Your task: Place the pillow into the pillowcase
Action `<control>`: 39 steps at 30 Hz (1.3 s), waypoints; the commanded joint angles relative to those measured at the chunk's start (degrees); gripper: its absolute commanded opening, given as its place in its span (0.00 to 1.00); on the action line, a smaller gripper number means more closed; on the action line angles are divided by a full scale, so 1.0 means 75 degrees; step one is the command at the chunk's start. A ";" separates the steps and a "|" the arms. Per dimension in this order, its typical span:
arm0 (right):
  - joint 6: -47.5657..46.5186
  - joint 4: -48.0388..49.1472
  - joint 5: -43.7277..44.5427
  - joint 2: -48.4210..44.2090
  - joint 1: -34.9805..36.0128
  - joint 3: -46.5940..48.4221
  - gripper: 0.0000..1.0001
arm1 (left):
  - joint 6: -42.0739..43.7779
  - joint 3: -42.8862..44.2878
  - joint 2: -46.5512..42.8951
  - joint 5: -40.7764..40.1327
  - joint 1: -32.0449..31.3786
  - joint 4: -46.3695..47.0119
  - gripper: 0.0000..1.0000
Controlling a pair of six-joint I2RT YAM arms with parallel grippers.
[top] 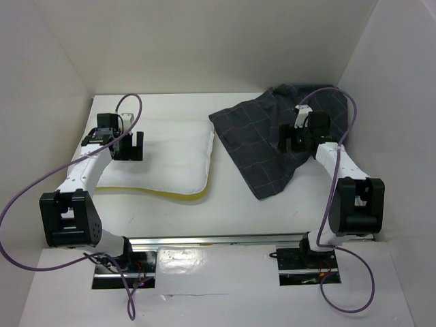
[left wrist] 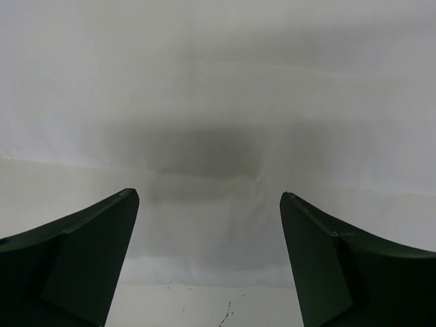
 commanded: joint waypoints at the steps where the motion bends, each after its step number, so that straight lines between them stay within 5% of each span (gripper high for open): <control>1: 0.0095 0.0193 -0.0125 -0.0321 -0.0047 -0.0044 0.99 | 0.0031 -0.0082 -0.0344 0.0041 0.0008 0.0100 0.99; 12: -0.0139 0.0099 -0.1015 -0.0169 0.0104 0.0365 0.99 | 0.0101 -0.0235 -0.0578 -0.0135 0.0008 0.0100 0.99; 20: -0.1158 0.0170 -0.1168 0.0379 0.2012 0.0787 0.95 | 0.0253 0.0023 -0.0718 -0.0370 0.0008 -0.0063 0.99; 29: -0.1006 0.0088 0.0106 0.2090 0.3186 0.1923 0.88 | 0.0394 -0.0281 -0.1129 -0.0580 0.0008 -0.0205 0.98; 39: -0.0772 0.0099 0.1081 0.3369 0.3339 0.3061 0.82 | 0.0464 -0.0434 -0.1281 -0.0581 0.0008 -0.0205 0.98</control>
